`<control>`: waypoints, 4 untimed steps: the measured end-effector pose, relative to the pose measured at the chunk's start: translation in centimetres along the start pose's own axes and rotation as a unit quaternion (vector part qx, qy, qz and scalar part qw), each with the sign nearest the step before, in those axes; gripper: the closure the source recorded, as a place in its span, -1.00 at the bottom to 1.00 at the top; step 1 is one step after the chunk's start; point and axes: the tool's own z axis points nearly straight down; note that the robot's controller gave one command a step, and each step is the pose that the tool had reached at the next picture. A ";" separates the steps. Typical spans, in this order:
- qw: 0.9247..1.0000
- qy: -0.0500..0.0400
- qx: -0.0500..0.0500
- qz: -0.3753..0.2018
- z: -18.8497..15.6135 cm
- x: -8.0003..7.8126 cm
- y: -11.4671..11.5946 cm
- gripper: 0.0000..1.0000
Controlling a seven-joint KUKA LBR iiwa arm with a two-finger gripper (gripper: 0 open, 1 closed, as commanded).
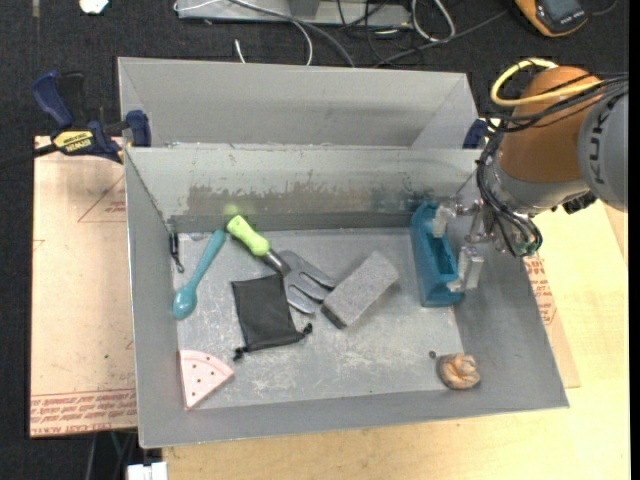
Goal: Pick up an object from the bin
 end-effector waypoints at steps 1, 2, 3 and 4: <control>1.000 -0.004 0.001 -0.001 -0.4 -0.2 0.1 -1.00; 0.986 0.004 -0.001 -0.167 4.4 -1.4 0.5 -1.00; 0.985 -0.010 0.002 -0.174 2.6 -1.3 0.5 -1.00; 0.929 -0.010 0.005 -0.370 2.1 -2.3 -0.8 -1.00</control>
Offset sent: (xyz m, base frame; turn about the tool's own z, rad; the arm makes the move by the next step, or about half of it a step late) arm 0.0133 0.0057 -0.0570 -0.3638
